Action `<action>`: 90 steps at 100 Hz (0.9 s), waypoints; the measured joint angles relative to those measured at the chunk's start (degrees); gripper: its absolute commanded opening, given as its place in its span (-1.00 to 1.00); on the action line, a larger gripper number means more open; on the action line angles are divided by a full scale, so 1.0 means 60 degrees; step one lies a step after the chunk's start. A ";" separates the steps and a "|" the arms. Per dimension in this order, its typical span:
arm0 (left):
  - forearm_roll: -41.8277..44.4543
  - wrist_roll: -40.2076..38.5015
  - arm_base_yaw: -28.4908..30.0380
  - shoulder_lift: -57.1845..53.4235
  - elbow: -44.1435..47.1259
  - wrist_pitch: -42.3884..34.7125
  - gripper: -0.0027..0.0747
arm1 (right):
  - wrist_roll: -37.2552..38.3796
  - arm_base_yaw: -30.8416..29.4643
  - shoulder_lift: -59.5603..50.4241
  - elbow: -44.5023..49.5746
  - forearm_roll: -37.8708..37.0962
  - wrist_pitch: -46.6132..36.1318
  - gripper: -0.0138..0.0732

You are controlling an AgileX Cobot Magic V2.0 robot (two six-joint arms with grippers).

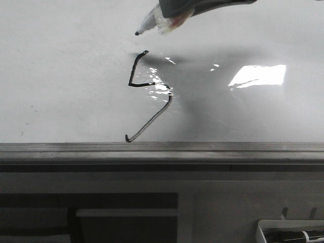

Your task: Write number 5 on whiteboard

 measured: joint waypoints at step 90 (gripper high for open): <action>0.0000 0.0000 0.0000 0.0000 0.0000 -0.0037 -0.98 | 0.0000 -0.0847 0.0464 0.0153 0.0076 0.0632 -0.77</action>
